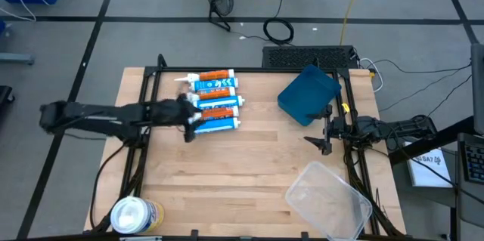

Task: Pick & place silicon tubes, Sealant and Lysol wipes
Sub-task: Put the bottom blue sealant into the transparent bin

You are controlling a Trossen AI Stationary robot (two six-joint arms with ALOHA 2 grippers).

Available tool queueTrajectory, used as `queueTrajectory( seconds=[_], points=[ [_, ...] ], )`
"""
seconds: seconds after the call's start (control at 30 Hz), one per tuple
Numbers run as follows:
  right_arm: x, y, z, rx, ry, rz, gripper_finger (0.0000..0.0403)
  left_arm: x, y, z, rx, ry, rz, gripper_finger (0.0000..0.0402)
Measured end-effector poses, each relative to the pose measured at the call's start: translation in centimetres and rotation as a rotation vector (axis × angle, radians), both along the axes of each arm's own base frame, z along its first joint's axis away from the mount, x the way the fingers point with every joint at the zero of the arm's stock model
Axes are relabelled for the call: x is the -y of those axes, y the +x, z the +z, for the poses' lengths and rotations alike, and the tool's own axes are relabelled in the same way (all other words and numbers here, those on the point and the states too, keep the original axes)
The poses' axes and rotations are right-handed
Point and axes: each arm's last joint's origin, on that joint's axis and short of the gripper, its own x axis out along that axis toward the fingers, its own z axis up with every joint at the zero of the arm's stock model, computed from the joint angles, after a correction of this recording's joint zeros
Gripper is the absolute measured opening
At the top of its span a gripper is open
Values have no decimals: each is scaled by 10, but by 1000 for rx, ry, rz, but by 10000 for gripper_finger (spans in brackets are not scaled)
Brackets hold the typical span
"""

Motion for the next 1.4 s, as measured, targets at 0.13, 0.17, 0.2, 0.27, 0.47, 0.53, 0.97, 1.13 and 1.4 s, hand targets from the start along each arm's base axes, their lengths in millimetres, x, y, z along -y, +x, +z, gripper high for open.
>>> queueTrajectory(
  seconds=[0.13, 0.17, 0.2, 0.27, 0.47, 0.53, 0.97, 1.13, 1.4],
  points=[
    [0, 0, 0, 0, 0, 0, 391, 7, 35, 15, -166, -10, -48, 230],
    [0, 0, 0, 0, 0, 0, 391, 9, 42, 17, -210, -8, -52, 230],
    [0, 0, 0, 0, 0, 0, 391, 11, 49, 18, -244, -4, -61, 230],
    [0, 0, 0, 0, 0, 0, 391, 13, 60, 19, -303, 18, -90, 230],
    [0, 0, 0, 0, 0, 0, 391, 15, 79, -5, -447, 45, -121, 230],
    [0, 0, 0, 0, 0, 0, 391, 13, 81, -14, -492, 40, -113, 230],
    [0, 0, 0, 0, 0, 0, 391, -4, 84, -51, -684, -41, 11, 230],
    [0, 0, 0, 0, 0, 0, 391, -8, 87, -62, -722, -66, 32, 230],
    [0, 0, 0, 0, 0, 0, 391, -8, 90, -75, -759, -108, 46, 231]
  ],
)
